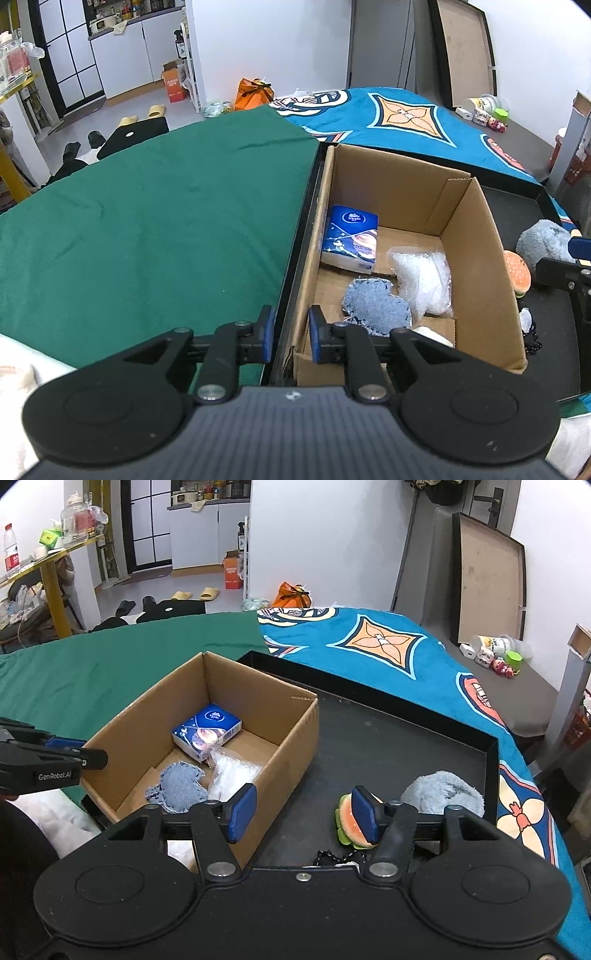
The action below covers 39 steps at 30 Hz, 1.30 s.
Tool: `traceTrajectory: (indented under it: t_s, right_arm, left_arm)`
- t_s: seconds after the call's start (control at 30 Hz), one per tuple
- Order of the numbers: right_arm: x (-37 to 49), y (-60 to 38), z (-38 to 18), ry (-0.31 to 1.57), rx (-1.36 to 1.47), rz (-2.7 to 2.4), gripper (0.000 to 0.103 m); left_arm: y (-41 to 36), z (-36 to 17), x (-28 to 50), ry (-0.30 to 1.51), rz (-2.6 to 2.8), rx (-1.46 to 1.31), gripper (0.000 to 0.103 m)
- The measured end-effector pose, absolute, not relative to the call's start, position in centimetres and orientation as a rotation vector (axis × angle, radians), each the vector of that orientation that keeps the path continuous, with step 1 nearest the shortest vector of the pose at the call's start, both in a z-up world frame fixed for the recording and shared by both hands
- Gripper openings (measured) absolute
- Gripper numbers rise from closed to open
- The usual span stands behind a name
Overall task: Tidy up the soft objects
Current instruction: 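Move the right gripper to the black heart plush and grasp it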
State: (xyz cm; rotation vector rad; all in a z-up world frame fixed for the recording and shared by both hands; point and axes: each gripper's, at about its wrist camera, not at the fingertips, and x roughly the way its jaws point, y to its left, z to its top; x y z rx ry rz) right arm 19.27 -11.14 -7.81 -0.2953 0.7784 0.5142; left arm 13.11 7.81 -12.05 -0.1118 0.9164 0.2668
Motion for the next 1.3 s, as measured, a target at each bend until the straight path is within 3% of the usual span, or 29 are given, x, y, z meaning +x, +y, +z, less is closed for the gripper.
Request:
traceTrajectory:
  t_s: [0.27, 0.63, 1.3]
  right_arm:
    - [20.7, -12.6, -8.8, 0.794, -0.269, 0.541, 0.059]
    - [21.4, -15.4, -10.9, 0.850, -0.156, 0.528, 0.075]
    - [22.3, -16.0, -16.5, 1.021, -0.189, 0.516, 0.076]
  left_arm:
    - [7.2, -12.3, 13.5, 0.937, 0.282, -0.066, 0.038]
    - [6.4, -12.0, 14.0, 0.974, 0.315, -0.011, 0.047]
    - [3.1, -12.6, 14.9, 0.970, 0.335, 0.209, 0.061]
